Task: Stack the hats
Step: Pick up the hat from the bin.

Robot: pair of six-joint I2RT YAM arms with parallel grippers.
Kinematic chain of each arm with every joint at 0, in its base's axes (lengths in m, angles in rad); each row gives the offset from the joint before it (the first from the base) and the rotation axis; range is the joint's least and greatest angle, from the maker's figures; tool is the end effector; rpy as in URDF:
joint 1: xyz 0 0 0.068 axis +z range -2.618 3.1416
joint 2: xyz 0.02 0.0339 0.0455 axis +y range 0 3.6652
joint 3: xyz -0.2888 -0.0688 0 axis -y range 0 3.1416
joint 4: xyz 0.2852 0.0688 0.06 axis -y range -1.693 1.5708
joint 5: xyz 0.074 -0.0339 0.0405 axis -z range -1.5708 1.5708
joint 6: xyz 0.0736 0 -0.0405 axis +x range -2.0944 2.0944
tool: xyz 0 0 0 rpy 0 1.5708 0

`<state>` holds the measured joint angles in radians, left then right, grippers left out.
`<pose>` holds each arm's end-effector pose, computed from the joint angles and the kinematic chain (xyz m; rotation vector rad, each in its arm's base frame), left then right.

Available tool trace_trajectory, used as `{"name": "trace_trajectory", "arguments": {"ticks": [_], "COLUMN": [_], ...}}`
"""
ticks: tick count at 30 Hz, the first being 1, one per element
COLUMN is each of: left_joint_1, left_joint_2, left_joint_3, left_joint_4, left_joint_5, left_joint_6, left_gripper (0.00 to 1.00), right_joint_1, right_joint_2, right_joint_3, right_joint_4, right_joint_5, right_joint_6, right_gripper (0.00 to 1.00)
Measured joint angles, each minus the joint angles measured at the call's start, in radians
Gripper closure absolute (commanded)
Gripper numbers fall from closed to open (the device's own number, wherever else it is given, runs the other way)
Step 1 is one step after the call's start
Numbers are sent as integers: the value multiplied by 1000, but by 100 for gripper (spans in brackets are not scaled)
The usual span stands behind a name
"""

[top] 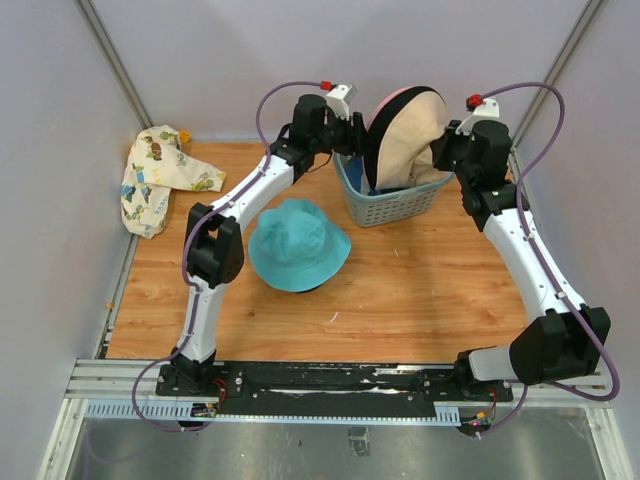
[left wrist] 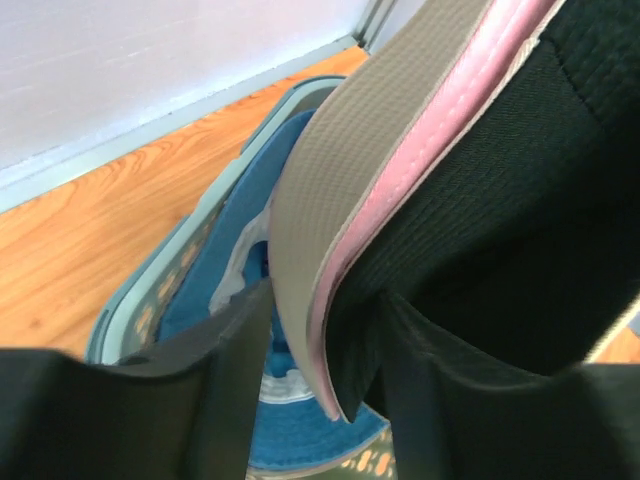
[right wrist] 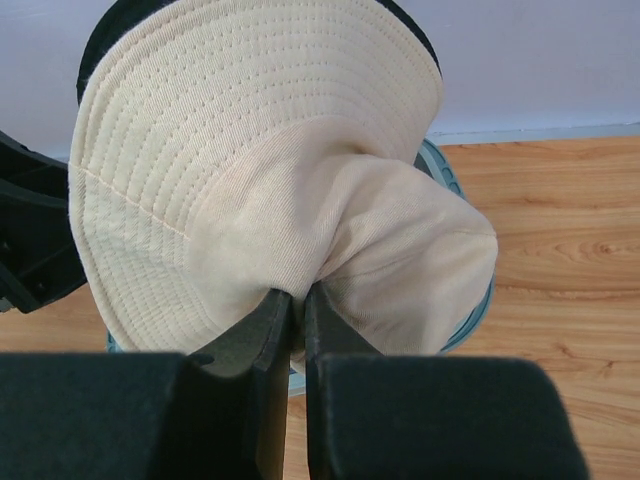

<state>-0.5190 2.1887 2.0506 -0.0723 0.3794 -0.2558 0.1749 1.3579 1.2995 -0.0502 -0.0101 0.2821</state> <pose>0.5225 -0.3298 0.3393 0.5229 1.7801 -0.8862 0.3878 0.0693 0.4230 0.0830 1.6895 0.3520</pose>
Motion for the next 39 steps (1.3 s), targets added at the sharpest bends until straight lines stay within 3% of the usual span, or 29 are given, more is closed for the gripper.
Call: {"name": "trace_trajectory", "arguments": {"ticks": [8,15,39], "left_joint_1": [0,0,-2], "left_joint_2": [0,0,-15], "left_joint_3": [-1,-1,-3], "left_joint_4": [16,22,-43], "left_joint_5": [43,61,-121], "left_joint_6": [-20,-22,-18], "left_gripper": [99,100,99], "right_joint_1": [0,0,0], "right_joint_2": [0,0,-19], "right_joint_3": [0,3,103], "right_joint_4": [-4,-9,-39], "right_joint_5": [0,13,44], "right_joint_6": [0,-7,-57], "right_gripper": [96,97,99]}}
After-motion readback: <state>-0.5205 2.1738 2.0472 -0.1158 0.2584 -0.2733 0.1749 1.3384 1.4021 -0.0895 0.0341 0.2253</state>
